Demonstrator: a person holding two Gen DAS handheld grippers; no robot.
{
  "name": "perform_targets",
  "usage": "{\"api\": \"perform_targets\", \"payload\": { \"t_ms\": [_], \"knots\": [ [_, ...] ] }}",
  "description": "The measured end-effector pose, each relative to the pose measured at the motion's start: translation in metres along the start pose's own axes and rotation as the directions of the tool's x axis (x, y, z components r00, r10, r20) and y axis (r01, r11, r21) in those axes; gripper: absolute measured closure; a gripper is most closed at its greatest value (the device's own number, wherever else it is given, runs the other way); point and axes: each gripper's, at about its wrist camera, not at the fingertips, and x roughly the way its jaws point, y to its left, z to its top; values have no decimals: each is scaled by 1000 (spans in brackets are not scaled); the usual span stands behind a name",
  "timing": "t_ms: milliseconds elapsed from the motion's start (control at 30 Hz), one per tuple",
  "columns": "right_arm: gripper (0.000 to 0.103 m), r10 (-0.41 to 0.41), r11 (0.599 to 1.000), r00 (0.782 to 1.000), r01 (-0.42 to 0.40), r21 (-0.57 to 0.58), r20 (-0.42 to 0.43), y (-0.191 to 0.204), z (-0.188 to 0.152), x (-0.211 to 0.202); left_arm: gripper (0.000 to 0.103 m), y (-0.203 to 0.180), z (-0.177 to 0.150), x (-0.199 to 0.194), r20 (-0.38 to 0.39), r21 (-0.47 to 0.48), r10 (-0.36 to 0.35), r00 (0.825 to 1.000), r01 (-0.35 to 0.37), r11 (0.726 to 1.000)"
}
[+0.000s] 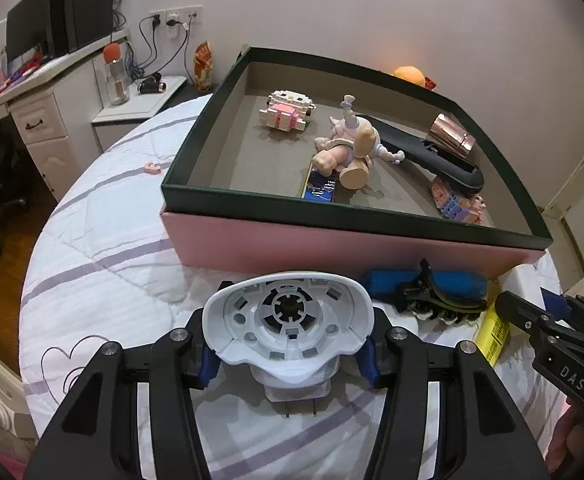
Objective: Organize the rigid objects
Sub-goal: 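Grasp the white fan-shaped plug with the left gripper while right grasps the white charger, then carry both plugs into the tray and open both grippers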
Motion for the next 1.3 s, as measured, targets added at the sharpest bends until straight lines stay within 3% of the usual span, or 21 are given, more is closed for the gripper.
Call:
{"api": "perform_targets", "payload": {
  "t_ms": [733, 967, 1300],
  "knots": [
    [62, 72, 997, 996, -72, -5, 55, 4, -16, -44, 49, 1, -18, -65, 56, 21, 10, 998, -11, 1000],
    [62, 97, 995, 990, -93, -41, 104, 14, 5, -62, 49, -10, 14, -83, 118, 63, 9, 993, -17, 998],
    [62, 89, 994, 982, -78, -71, 167, 16, 75, -61, 49, -22, 85, -70, 184, 95, -2, 983, -16, 995]
  ]
}}
